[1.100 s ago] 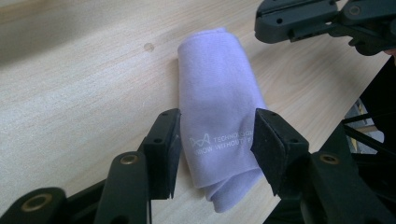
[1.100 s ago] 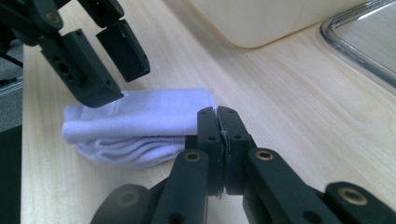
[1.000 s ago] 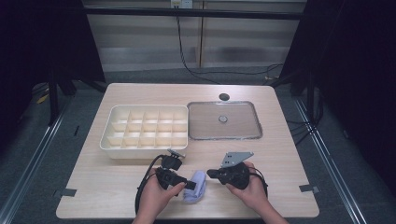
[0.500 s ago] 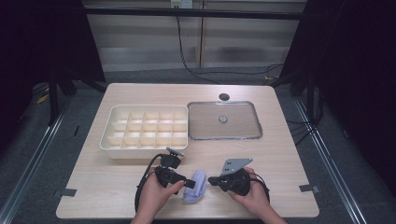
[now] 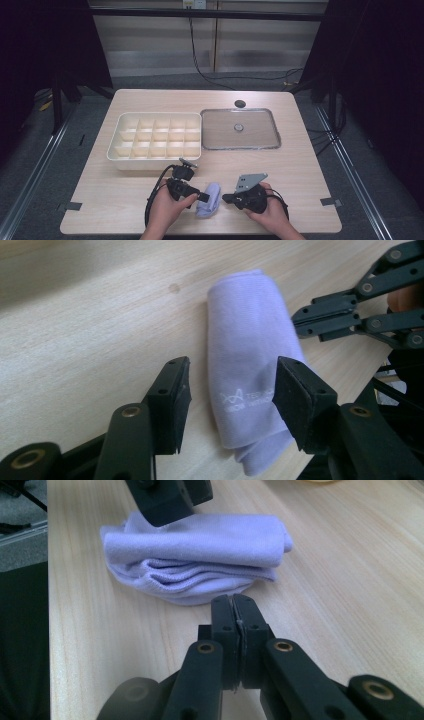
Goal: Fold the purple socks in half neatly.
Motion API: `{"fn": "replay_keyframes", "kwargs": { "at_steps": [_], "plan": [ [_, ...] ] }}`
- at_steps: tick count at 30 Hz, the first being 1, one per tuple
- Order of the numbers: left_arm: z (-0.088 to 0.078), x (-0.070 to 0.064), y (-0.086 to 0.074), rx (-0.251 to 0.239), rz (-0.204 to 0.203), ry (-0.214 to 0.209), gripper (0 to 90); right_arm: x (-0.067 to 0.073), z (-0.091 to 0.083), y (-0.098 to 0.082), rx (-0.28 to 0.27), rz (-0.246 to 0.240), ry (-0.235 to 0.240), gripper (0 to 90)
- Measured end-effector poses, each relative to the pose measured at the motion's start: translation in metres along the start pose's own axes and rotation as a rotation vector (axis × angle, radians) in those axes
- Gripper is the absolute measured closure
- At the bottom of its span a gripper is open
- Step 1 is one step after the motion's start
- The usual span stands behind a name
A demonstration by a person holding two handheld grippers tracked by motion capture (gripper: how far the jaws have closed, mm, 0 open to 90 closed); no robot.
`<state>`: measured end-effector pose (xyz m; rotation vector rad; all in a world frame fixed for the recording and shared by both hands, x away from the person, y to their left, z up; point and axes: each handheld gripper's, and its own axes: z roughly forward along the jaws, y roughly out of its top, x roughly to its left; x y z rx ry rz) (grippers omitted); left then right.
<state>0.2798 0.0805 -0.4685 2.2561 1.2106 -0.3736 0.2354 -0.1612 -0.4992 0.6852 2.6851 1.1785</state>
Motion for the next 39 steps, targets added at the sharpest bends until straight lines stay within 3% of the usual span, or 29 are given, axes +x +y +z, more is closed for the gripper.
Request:
{"fn": "replay_keyframes", "kwargs": {
  "at_steps": [14,15,21,33,34,39],
  "plan": [
    [0.0035,-0.0013,0.0021,-0.010,-0.007,-0.003,47.3,0.0030,0.0053,0.0014,0.006,-0.005,0.019,88.6],
    [0.0024,0.0000,0.0028,-0.001,0.009,-0.004,47.3,0.0027,0.0056,0.0015,0.002,-0.003,0.019,88.6],
    [0.0030,0.0011,0.0054,-0.012,-0.014,-0.010,47.2,0.0023,0.0081,0.0031,-0.004,-0.004,0.017,88.6],
    [0.0070,0.0024,0.0063,0.005,-0.017,-0.023,47.0,0.0025,0.0089,0.0033,-0.006,0.008,0.021,88.7],
    [0.0067,0.0034,0.0064,0.021,0.000,-0.025,47.0,0.0027,0.0089,0.0033,-0.006,0.008,0.021,88.7],
    [0.0095,0.0026,0.0053,0.015,-0.017,-0.028,46.8,0.0034,0.0092,0.0036,-0.004,0.001,0.020,88.7]
  ]
}}
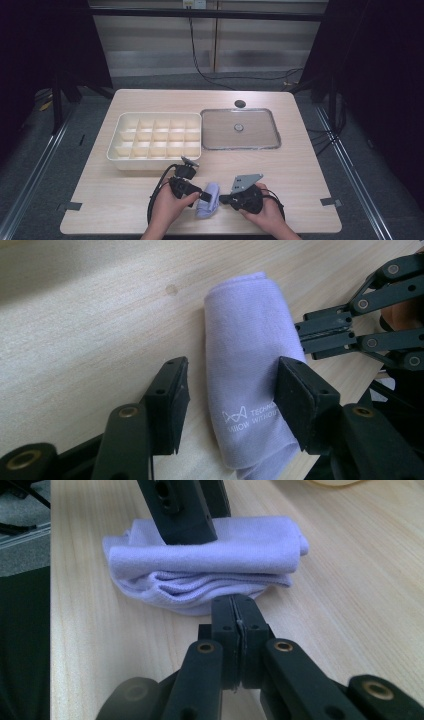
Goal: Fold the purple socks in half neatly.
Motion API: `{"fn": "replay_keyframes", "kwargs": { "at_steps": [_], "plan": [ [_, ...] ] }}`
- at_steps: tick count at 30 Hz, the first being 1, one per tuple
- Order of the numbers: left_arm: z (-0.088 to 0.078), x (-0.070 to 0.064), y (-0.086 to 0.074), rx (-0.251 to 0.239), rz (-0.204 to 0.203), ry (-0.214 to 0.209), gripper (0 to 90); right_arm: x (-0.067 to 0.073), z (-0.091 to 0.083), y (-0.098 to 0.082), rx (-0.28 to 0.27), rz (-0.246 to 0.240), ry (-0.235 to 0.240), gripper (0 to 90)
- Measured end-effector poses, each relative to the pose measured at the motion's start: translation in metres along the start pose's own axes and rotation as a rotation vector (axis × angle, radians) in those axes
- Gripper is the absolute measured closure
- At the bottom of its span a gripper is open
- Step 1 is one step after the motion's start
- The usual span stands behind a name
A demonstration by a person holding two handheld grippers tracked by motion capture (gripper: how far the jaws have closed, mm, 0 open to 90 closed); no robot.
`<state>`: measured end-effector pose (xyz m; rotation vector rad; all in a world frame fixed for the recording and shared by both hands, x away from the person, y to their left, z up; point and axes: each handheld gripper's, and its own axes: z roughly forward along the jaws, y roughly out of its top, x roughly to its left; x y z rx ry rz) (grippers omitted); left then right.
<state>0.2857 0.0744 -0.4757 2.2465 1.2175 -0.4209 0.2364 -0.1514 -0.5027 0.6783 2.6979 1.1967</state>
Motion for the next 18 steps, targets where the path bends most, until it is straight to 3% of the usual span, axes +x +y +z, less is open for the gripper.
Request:
{"fn": "replay_keyframes", "kwargs": {
  "at_steps": [16,18],
  "plan": [
    [0.0020,0.0015,-0.0018,0.002,-0.004,-0.010,46.4,0.0044,-0.0004,-0.0005,0.000,-0.013,0.005,88.5],
    [0.0030,0.0007,-0.0022,-0.008,-0.019,-0.015,46.4,0.0049,0.0002,-0.0002,-0.003,-0.011,0.004,88.5]
  ]
}}
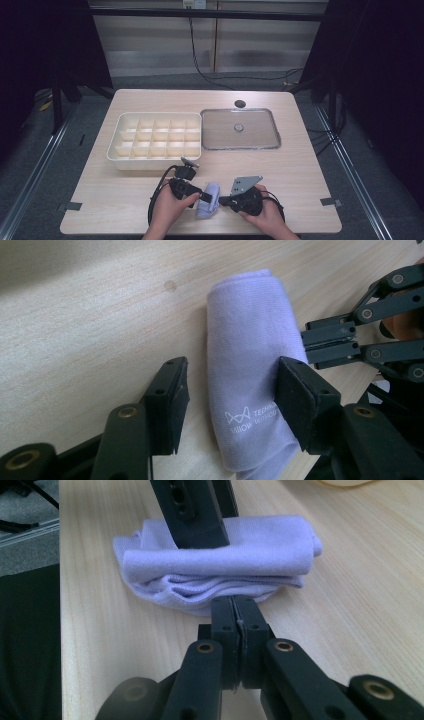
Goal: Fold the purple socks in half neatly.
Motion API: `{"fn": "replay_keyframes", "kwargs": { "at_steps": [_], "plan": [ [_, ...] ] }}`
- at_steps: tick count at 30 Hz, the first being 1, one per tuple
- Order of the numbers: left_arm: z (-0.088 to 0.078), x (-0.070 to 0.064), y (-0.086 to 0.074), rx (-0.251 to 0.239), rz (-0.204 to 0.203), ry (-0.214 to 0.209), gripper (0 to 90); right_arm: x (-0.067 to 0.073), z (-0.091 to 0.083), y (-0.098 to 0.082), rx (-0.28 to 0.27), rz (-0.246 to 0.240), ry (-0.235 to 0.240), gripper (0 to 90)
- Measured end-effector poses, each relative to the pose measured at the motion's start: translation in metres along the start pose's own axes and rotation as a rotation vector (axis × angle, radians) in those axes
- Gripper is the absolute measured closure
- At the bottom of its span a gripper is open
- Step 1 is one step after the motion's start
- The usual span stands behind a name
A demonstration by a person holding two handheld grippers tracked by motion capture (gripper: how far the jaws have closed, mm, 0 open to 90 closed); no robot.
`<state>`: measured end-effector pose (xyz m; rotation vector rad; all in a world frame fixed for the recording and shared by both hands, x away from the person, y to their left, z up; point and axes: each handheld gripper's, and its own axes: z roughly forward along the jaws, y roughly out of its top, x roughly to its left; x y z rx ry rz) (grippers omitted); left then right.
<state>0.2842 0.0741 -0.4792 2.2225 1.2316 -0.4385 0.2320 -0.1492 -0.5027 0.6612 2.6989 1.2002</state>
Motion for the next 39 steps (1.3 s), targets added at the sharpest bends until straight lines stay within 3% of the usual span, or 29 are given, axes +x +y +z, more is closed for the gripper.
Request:
{"fn": "replay_keyframes", "kwargs": {
  "at_steps": [20,24,39],
  "plan": [
    [0.0039,0.0006,0.0001,0.001,-0.024,-0.049,47.8,-0.0001,0.0020,0.0002,-0.012,-0.003,-0.001,88.6],
    [0.0051,-0.0007,-0.0001,0.001,-0.028,-0.080,47.6,0.0009,0.0023,0.0002,-0.014,0.004,-0.004,88.7],
    [0.0050,-0.0007,0.0013,-0.031,-0.037,-0.096,50.2,0.0038,0.0041,0.0011,-0.018,0.003,0.003,88.6]
  ]
}}
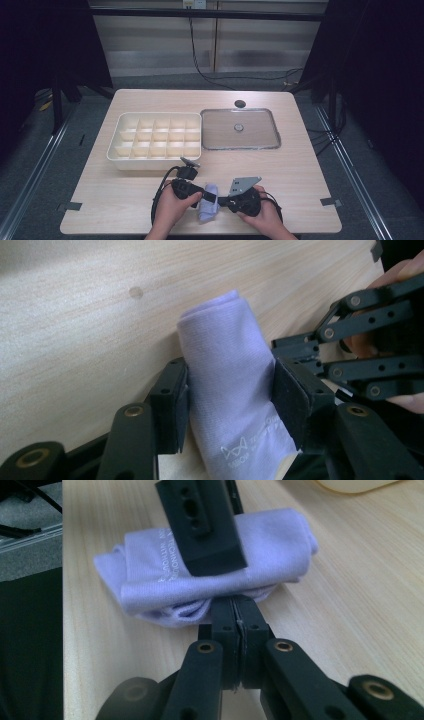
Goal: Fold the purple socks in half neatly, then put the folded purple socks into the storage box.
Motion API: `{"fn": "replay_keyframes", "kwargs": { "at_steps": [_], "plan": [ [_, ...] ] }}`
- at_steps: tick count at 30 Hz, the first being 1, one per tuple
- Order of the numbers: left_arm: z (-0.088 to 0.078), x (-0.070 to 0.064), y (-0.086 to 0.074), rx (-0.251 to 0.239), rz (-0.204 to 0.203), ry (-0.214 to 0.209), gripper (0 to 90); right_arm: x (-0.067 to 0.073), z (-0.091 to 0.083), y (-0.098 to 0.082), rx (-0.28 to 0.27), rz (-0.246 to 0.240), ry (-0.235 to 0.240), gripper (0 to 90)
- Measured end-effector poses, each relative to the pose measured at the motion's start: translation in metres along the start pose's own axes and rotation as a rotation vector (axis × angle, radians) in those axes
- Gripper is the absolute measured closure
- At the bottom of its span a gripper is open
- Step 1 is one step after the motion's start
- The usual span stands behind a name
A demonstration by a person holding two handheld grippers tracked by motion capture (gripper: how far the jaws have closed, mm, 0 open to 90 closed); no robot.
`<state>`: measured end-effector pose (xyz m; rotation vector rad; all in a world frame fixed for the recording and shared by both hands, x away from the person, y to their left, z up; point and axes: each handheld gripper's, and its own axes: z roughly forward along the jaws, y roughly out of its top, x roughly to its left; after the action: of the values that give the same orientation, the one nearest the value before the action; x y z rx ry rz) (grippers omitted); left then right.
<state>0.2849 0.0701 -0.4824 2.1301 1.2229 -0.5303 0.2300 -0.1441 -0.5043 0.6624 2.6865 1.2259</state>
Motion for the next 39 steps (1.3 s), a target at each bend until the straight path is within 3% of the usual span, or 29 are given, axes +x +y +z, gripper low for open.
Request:
{"fn": "replay_keyframes", "kwargs": {
  "at_steps": [6,13,19,21,25,27,29,33,39],
  "plan": [
    [-0.001,-0.001,0.002,-0.006,0.004,0.001,55.2,0.001,0.001,0.000,-0.001,-0.008,0.001,87.9],
    [-0.005,-0.004,0.004,-0.026,0.013,0.009,71.7,0.001,0.001,0.001,0.000,-0.015,-0.009,85.3],
    [-0.009,-0.003,0.006,-0.022,0.014,0.013,74.1,-0.001,0.000,0.000,-0.004,0.004,-0.010,77.5],
    [-0.012,-0.001,0.006,-0.014,0.029,0.020,74.2,-0.002,-0.001,-0.001,-0.003,0.013,-0.012,72.3],
    [-0.016,-0.002,0.008,-0.026,0.007,0.036,74.3,-0.005,-0.004,-0.002,-0.010,0.042,-0.029,60.1],
    [-0.020,0.000,0.009,-0.012,0.027,0.047,74.3,-0.008,-0.007,-0.002,-0.017,0.044,-0.041,54.7],
    [-0.023,-0.001,0.010,-0.024,0.013,0.056,74.3,-0.012,-0.010,-0.003,-0.029,0.050,-0.050,51.7],
    [-0.032,0.001,0.011,-0.009,0.029,0.070,74.3,-0.022,-0.017,-0.007,-0.037,0.076,-0.086,43.4],
    [-0.039,0.003,0.012,-0.007,0.016,0.079,74.2,-0.030,-0.020,-0.014,-0.020,0.086,-0.131,33.1]
  ]
}}
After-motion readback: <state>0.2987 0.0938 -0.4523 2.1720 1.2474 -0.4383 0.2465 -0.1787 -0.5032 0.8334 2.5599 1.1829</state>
